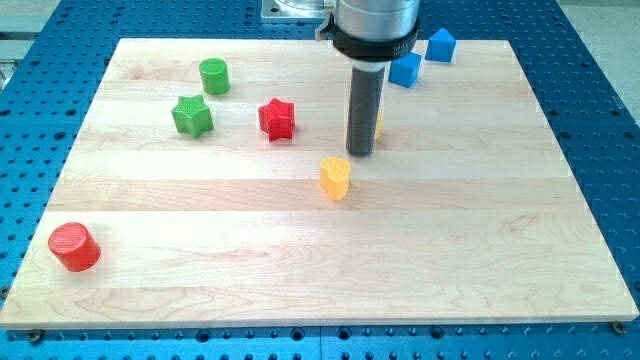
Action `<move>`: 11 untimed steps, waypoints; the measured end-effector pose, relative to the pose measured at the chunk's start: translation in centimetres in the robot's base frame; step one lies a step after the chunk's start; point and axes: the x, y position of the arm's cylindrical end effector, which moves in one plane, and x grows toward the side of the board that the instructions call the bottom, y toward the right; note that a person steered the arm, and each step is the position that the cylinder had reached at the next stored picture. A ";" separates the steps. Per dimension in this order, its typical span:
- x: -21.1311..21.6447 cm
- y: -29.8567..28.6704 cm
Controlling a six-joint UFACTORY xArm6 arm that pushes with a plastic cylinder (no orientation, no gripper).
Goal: Push the heart diagonally to the green star
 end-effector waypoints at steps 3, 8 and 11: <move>4.0 3.3; 6.6 2.1; 10.8 -11.5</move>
